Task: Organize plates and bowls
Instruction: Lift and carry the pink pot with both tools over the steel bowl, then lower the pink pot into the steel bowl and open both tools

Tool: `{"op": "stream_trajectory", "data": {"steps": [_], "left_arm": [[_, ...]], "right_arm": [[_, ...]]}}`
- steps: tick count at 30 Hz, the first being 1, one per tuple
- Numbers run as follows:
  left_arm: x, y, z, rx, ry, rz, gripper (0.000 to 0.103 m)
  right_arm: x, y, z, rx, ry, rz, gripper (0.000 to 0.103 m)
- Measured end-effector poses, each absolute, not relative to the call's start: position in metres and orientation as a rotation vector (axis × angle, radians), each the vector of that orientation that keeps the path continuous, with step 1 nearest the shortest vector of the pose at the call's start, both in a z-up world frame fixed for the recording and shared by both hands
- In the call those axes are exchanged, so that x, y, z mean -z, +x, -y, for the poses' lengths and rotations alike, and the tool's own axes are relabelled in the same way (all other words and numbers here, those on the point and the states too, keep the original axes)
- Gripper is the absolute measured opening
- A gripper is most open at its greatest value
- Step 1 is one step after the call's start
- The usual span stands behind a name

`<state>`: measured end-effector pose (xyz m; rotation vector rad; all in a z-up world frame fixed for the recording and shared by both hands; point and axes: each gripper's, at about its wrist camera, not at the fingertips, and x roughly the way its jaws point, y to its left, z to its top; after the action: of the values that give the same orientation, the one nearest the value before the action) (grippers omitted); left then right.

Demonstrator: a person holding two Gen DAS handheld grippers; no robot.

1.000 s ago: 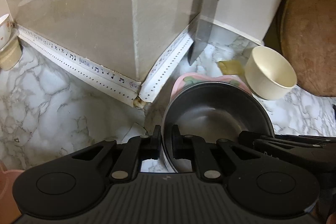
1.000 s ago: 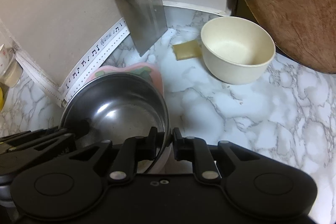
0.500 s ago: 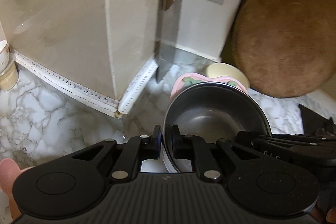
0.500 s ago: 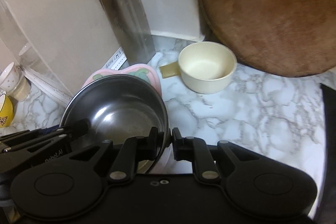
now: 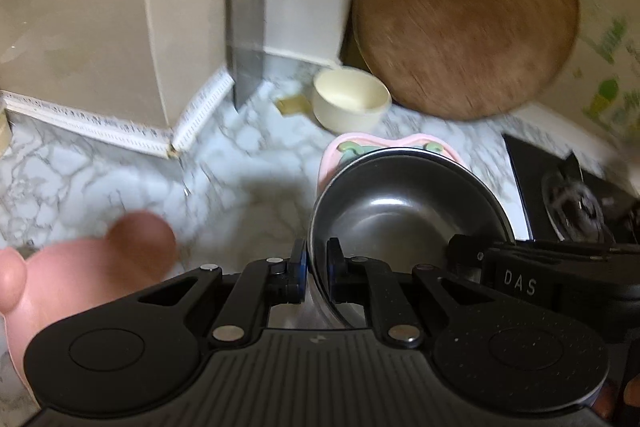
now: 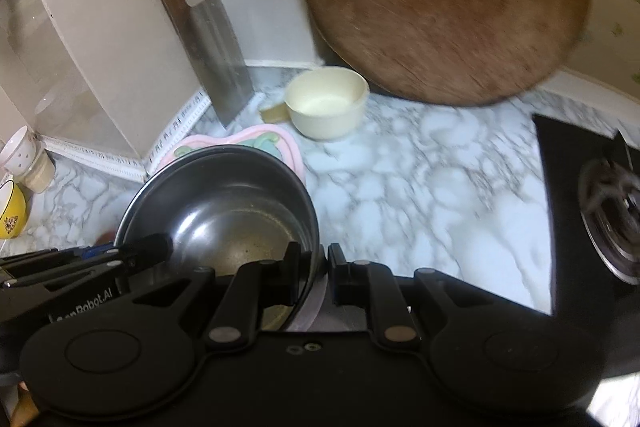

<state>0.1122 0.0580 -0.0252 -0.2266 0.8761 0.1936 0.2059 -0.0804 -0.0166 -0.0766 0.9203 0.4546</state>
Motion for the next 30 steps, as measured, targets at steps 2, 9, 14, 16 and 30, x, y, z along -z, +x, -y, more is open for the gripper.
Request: {"op": "stream_trajectory", "data": {"steps": [2,9,14,16,30], "left_arm": [[0.031,0.107,-0.052,-0.176,-0.227,-0.894,0.009],[0.050,0.098,-0.036,-0.141,-0.203,-0.946,0.009],[0.061,0.099,-0.031,-0.133,-0.191,-0.971,0.009],[0.067,0.101,-0.030,-0.137,-0.185,-0.979,0.009],[0.087,0.117,-0.031,-0.157,-0.172,-0.998,0.009]], "right_arm": [[0.022,0.201,0.089,-0.437,-0.064,-0.935,0.014],[0.046,0.181,0.113,-0.402,-0.037,-0.969,0.014],[0.059,0.175,0.121,-0.389,-0.025,-0.988,0.014],[0.064,0.176,0.122,-0.386,-0.023,-0.996,0.014],[0.086,0.195,0.119,-0.388,-0.018,-1.031,0.014]]}}
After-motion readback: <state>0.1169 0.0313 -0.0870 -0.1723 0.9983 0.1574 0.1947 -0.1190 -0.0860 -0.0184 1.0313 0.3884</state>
